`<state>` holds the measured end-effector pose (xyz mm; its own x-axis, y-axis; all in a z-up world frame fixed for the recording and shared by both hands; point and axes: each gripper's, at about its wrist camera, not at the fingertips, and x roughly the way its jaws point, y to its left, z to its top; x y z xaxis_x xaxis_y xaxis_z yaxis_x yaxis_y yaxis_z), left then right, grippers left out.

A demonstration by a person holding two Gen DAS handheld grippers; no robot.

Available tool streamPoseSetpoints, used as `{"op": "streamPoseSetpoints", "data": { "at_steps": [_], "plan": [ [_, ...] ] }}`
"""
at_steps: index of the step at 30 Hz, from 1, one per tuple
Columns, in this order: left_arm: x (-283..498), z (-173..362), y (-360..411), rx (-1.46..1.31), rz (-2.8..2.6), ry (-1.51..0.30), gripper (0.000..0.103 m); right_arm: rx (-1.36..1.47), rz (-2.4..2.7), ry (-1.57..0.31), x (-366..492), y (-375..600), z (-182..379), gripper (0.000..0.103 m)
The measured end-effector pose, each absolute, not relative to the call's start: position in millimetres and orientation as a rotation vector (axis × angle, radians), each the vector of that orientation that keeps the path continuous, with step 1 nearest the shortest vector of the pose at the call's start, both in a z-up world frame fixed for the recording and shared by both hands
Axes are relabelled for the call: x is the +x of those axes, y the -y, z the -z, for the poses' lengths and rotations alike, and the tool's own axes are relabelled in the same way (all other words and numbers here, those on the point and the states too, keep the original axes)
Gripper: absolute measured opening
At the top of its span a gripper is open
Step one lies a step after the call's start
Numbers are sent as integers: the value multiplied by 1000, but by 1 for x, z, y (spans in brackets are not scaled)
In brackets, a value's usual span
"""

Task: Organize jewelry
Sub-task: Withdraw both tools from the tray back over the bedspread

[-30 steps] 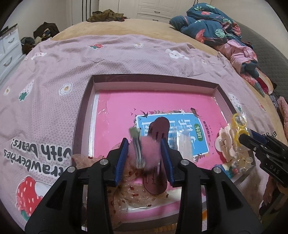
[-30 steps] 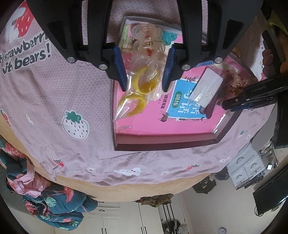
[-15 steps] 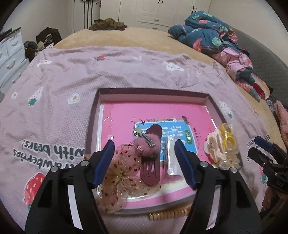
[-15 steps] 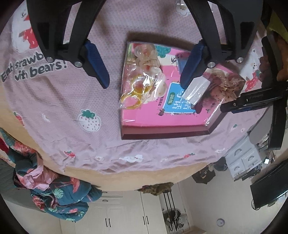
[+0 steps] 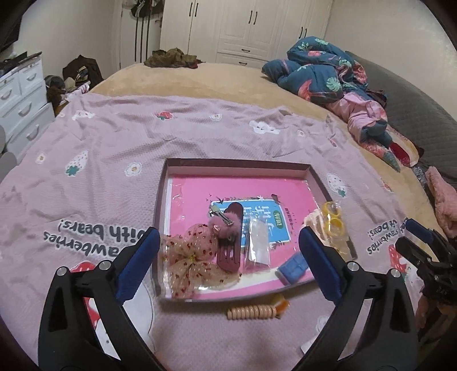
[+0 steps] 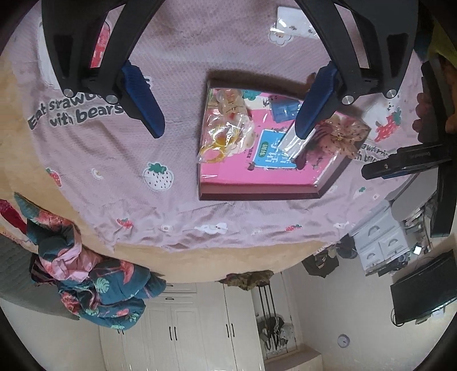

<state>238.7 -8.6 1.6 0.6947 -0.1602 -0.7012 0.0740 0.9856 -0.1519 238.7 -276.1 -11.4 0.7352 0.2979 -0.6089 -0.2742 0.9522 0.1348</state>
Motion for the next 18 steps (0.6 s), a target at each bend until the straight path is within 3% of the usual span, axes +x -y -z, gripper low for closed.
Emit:
{"op": "streamPoseSetpoints", "data": {
  "at_steps": [18],
  "plan": [
    [166, -15, 6, -96, 142, -753, 93, 12, -371, -632, 179, 264, -10, 92]
  ]
}}
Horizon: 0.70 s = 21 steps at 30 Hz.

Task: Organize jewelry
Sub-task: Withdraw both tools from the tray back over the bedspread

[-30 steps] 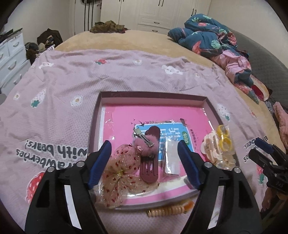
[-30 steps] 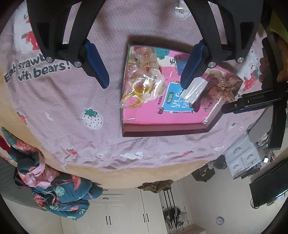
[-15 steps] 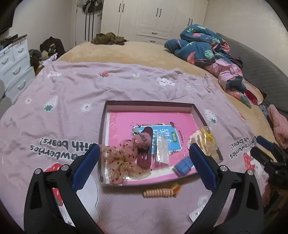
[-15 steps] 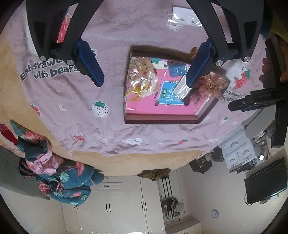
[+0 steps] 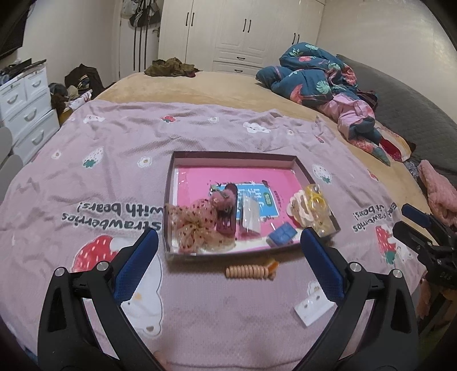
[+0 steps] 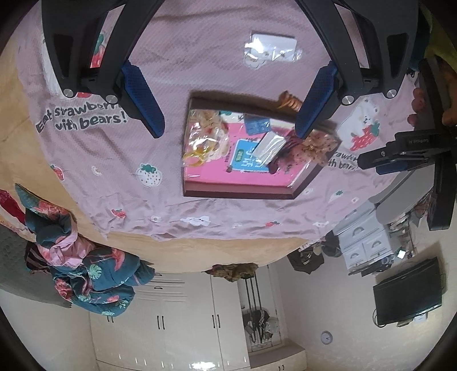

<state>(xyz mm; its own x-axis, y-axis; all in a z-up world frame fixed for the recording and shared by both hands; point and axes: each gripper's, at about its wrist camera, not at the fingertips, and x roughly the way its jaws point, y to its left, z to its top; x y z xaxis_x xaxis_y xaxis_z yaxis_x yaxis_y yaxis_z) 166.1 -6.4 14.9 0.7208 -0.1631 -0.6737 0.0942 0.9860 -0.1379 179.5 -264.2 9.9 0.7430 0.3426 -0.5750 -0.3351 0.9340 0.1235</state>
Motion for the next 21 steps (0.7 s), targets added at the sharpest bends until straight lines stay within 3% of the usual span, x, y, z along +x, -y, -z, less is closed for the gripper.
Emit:
{"op": "streamPoseSetpoints", "data": {
  "at_steps": [11, 21],
  "plan": [
    [131, 16, -6, -104, 125, -800, 93, -21, -414, -687, 150, 247, 15, 95],
    [126, 55, -10, -103, 100, -886, 93, -57, -456, -820, 143, 214, 79, 96]
  ]
}}
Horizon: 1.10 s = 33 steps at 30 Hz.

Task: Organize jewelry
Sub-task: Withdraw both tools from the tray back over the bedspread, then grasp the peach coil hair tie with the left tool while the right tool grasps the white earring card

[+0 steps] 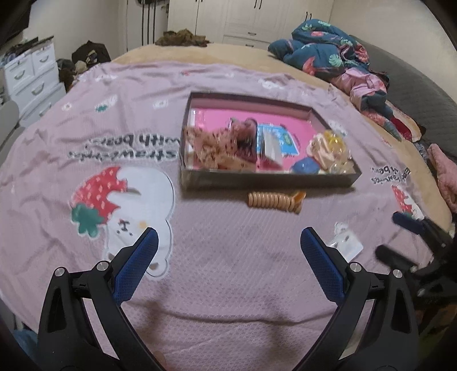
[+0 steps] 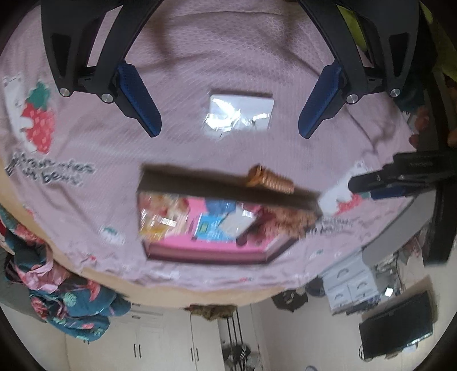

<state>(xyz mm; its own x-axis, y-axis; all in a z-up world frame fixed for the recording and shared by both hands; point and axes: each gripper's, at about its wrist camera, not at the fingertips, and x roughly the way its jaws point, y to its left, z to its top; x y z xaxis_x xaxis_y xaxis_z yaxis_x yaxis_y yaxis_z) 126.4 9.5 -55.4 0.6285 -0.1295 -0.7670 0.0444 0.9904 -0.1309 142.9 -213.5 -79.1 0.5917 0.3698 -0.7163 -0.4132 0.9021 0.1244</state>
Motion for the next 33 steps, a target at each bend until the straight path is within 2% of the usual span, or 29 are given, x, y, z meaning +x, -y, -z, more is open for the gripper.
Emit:
{"op": "streamPoseSetpoints", "data": {
  "at_steps": [12, 19, 29, 31, 33],
  "plan": [
    [154, 86, 17, -85, 150, -956, 93, -80, -458, -907, 160, 196, 125, 95],
    [180, 100, 42, -70, 183, -983, 93, -84, -463, -897, 164, 205, 129, 63],
    [209, 118, 61, -49, 144, -996, 93, -25, -427, -873, 173, 243, 117, 62],
    [213, 120, 63, -44, 129, -1000, 89, -19, -423, -867, 173, 248, 114, 62],
    [213, 120, 65, -20, 109, -993, 70, -11, -423, -861, 172, 251, 111, 62]
  ]
}}
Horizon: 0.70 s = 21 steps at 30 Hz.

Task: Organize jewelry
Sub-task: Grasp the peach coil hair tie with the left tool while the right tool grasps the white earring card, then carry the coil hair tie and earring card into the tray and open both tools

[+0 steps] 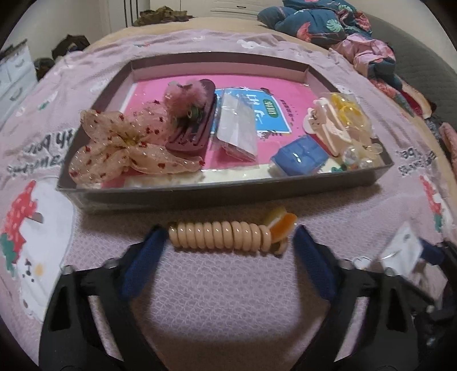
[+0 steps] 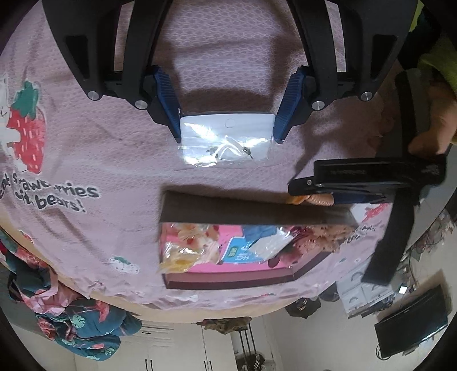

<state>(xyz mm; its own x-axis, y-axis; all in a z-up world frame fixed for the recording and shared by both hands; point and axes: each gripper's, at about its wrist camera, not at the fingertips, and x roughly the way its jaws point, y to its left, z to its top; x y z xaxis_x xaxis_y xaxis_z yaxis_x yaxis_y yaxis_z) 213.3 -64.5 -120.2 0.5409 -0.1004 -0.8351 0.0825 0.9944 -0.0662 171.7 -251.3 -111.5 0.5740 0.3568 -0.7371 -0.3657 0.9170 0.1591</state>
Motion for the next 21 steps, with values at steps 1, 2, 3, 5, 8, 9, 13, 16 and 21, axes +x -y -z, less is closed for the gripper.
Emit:
{"op": "streamPoseSetpoints", "data": {
  "at_steps": [1, 2, 3, 5, 8, 9, 13, 16, 21],
  "plan": [
    [213, 120, 65, -12, 111, -991, 69, -7, -424, -859, 172, 253, 110, 62],
    [213, 120, 64, -13, 113, -992, 68, -6, -424, -856, 172, 254, 109, 62],
    [213, 119, 64, -13, 114, -991, 66, -6, -424, -853, 172, 255, 107, 62],
    [211, 117, 62, -15, 123, -994, 65, 1, -426, -848, 172, 256, 104, 62],
    [203, 114, 60, -18, 137, -995, 65, 1, -439, -847, 171, 254, 99, 62],
    [201, 113, 59, -19, 140, -994, 65, -3, -446, -845, 170, 253, 97, 62],
    [188, 103, 49, -52, 151, -990, 65, -17, -473, -837, 167, 246, 90, 62],
    [182, 96, 43, -51, 147, -975, 65, -25, -487, -827, 167, 240, 85, 62],
    [179, 78, 27, -75, 128, -941, 65, -39, -508, -814, 173, 228, 76, 62]
  ]
}}
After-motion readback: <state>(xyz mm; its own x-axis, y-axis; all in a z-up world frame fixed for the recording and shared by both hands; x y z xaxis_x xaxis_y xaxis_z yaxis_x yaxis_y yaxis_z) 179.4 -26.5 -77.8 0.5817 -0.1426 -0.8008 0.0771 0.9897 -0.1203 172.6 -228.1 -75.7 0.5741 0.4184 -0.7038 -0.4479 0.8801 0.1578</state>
